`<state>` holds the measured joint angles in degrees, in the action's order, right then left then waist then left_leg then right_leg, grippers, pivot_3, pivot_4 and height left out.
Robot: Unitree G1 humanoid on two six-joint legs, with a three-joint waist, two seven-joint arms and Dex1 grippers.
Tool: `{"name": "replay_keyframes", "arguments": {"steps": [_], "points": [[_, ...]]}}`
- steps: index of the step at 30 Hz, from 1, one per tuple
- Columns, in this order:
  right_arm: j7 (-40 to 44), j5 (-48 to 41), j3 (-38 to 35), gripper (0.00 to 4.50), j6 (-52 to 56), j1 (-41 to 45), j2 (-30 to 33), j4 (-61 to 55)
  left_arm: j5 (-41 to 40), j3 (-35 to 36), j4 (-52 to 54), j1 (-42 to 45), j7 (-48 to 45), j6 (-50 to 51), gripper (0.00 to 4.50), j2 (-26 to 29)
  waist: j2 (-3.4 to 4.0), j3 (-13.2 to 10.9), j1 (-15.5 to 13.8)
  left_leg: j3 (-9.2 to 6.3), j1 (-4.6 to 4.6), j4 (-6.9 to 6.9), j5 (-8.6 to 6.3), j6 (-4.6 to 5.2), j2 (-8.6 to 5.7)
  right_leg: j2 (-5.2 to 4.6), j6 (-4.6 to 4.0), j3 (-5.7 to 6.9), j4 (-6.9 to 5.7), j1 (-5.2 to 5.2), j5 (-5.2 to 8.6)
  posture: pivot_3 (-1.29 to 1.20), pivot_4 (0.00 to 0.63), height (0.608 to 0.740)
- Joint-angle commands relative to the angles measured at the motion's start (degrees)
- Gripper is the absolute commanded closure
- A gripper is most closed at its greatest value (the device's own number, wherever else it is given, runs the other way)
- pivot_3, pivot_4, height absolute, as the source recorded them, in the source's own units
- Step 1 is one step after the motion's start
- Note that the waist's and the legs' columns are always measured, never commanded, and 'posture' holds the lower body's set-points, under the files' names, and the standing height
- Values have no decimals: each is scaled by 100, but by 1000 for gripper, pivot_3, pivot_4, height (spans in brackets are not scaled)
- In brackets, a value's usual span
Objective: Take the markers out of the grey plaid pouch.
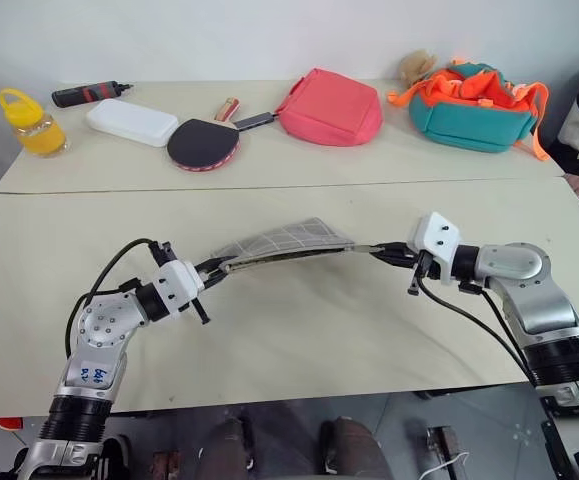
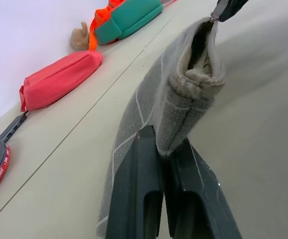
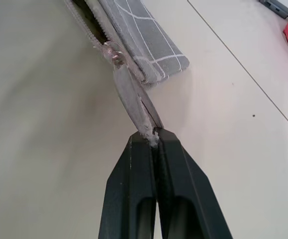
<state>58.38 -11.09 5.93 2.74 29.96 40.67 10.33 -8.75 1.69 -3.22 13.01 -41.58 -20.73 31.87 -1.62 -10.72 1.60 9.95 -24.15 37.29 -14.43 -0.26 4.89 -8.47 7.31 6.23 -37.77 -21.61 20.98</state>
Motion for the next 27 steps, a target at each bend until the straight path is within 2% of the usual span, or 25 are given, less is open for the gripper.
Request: {"name": "replay_keyframes", "arguments": {"steps": [1,2,7,12,15,18,21,23,27], "points": [[261,-382,-238,3982,177,-105,9,-340,-127,123,33,62,-10,-143,4500,-10,0,0,-3,0,0,0,0,0,0,0,0,0,0,0,0,0,150,740],[346,-457,-263,3797,232,-145,37,-405,-125,121,31,63,-11,-145,4500,-12,0,0,-5,0,0,0,0,0,0,0,0,0,0,0,0,0,150,740],[845,-1117,-512,2141,1329,-399,507,-1124,-97,111,-42,76,-15,-148,4500,-10,3,-2,-35,-4,-2,2,-1,2,-3,-2,1,0,2,2,-1,0,150,740],[677,-1167,-938,2141,1229,-127,581,-1157,-62,86,-154,127,-32,-202,4500,-6,3,-2,-1,-4,0,6,-1,2,-1,-1,1,-1,0,3,-1,0,150,740],[510,-1231,-955,2141,1238,134,376,-1351,-82,76,-178,178,-20,-144,4500,-35,4,-2,3,-1,1,5,0,1,0,-1,1,-3,-1,0,-1,0,150,740],[239,-1454,-692,2748,1549,286,-94,-1963,-83,51,-174,263,17,-69,4500,-92,4,-2,1,-4,1,0,0,0,0,-1,1,-1,-2,0,-1,0,150,740],[-466,-1065,-258,3767,1291,414,-953,-2238,30,50,-242,322,92,-156,4500,-132,4,-2,9,-4,1,-2,-1,-2,2,1,1,0,-4,-1,-1,0,150,740],[-704,-625,53,4482,1074,384,-1213,-2258,48,50,-235,336,123,-153,4500,-157,4,-2,3,-2,0,-3,0,-3,1,1,1,0,-6,-5,-1,0,150,740],[-867,83,497,4482,541,230,-1267,-2055,89,34,-135,316,191,-118,4500,-215,4,-2,-61,0,-8,3,-2,1,-8,-5,9,2,-3,-4,-5,0,150,740]]}}
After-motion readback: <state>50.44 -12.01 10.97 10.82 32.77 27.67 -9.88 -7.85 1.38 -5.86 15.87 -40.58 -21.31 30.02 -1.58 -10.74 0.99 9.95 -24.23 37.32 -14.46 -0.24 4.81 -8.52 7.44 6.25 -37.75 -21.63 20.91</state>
